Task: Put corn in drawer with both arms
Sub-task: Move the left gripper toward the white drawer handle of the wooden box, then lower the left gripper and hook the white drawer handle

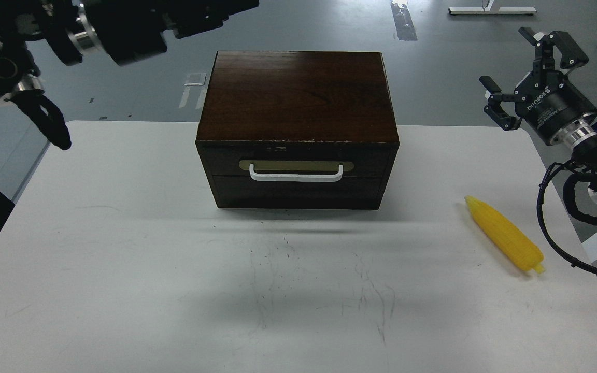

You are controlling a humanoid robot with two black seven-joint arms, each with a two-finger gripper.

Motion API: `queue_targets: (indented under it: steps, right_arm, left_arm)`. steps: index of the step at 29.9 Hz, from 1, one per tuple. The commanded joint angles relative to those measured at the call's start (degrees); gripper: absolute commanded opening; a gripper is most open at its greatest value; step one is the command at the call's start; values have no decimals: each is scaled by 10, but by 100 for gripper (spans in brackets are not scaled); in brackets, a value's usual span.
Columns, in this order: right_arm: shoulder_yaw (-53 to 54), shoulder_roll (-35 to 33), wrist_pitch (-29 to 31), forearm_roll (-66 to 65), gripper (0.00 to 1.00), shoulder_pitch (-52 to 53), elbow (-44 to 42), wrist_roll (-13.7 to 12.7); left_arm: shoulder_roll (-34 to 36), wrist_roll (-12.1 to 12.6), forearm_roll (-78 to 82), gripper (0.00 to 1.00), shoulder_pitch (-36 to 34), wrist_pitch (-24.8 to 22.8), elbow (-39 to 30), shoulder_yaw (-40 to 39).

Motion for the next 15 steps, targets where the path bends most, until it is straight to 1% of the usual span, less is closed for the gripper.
queue_targets:
  steps: [1,2,4,5,7,9,11,15]
  right_arm:
    - [0,0,0,0,99,1,0,0]
    - [0,0,0,0,99,1,0,0]
    - [0,0,0,0,99,2,-1,0]
    - [0,0,0,0,99,2,-1,0]
    - [0,-1,0,0,99,2,0,0]
    - [0,-1,0,0,99,1,0,0]
    - [0,-4,0,0,99,1,0,0]
    - [0,-4,0,0,99,0,-1,0]
  left_arm:
    - [-52,0,148,99,-32,0,1,31]
    - [-59,0,172,99,-43,0,3,47]
    - [-79,0,261,99,-92,0,8,131]
    - [-79,0,262,99,-92,0,8,131]
    - [-88,0,311,99,-124,0,16,207]
    - [-90,0,329,99,-141,0,18,252]
    - [-101,0,351,99,-160,0,23,292]
    - [-129,0,398,99,-172,0,51,333]
